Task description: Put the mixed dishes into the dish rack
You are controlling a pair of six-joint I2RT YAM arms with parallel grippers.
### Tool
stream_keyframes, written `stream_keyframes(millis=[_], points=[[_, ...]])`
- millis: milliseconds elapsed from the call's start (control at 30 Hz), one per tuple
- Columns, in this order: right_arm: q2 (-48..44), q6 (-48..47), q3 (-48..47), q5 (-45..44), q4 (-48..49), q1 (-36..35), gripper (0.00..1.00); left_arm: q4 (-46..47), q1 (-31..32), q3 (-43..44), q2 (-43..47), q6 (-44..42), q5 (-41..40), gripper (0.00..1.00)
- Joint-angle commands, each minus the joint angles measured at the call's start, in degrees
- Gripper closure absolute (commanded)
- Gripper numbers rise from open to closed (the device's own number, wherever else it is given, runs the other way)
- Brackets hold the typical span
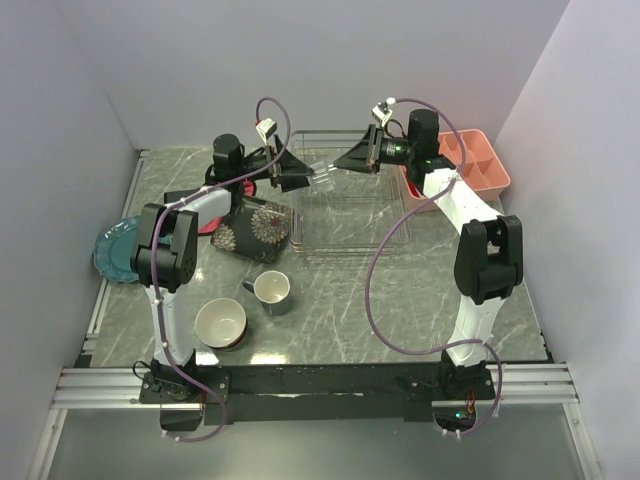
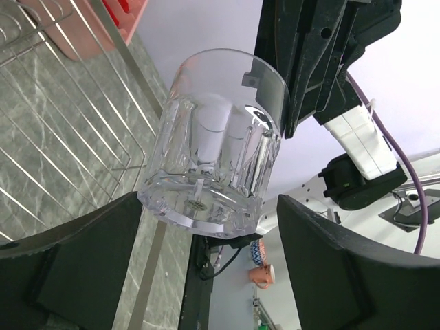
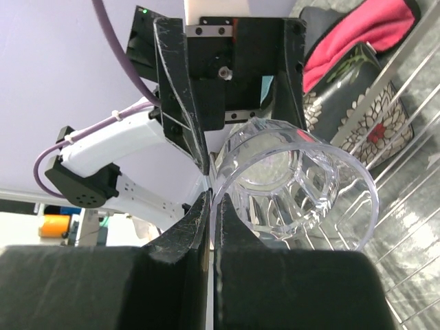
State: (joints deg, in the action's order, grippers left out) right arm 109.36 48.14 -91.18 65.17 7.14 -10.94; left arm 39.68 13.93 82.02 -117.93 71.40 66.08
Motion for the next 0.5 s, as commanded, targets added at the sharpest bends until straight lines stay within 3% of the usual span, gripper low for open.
stream_keyframes(millis=[0,367,467], points=[[-2.84,-0.68,1.26,-0.21,1.83,0.31,1.00,4.00,0.48,-0.10,3.50,0.58,0.36,0.16],[-0.11,0.64,-1.98,0.05,3.24,-0.22,1.00,-0.90,1.36,0.95,3.58,-2.39,0.27,0.01],[-0.46,0.81,-2.78,0.31,2.88,-0.40,1.00,-1.10,1.62,1.39,2.97,-2.49,-0.25,0.03]])
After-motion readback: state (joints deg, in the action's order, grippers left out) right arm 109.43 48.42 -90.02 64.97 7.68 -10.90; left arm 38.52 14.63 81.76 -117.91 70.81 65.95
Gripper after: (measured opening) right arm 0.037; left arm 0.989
